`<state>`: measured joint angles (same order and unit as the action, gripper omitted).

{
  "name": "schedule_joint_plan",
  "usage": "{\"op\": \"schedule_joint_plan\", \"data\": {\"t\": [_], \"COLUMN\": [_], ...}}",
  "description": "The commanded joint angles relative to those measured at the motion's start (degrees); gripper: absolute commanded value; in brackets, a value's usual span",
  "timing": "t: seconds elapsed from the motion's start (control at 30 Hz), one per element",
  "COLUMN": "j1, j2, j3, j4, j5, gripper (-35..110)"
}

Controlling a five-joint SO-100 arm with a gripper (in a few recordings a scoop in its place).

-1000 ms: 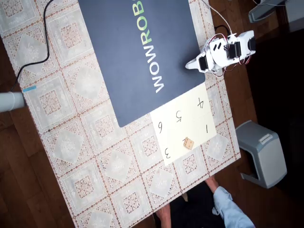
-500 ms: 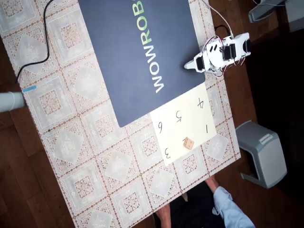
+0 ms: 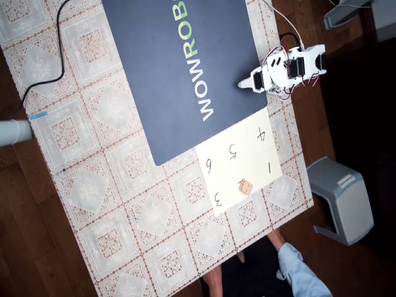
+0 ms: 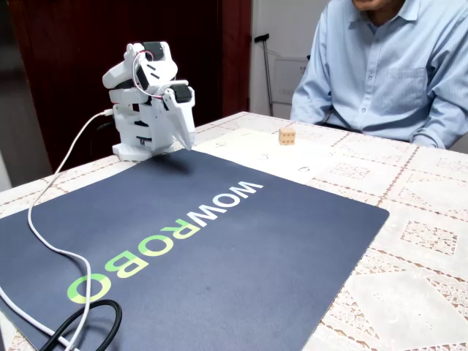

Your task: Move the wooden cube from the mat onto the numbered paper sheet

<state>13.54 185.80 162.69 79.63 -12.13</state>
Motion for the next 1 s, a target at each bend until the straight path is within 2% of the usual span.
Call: {"op": "schedule_joint_plan", "data": {"t": [0.0,0.97], "j1": [1.23,3.16], "j2": [0.70,0.70], "j3": [2.46,2.46], "j4": [1.23,1.23], "j5": [-0.35,1.49], "gripper": [0,1]}}
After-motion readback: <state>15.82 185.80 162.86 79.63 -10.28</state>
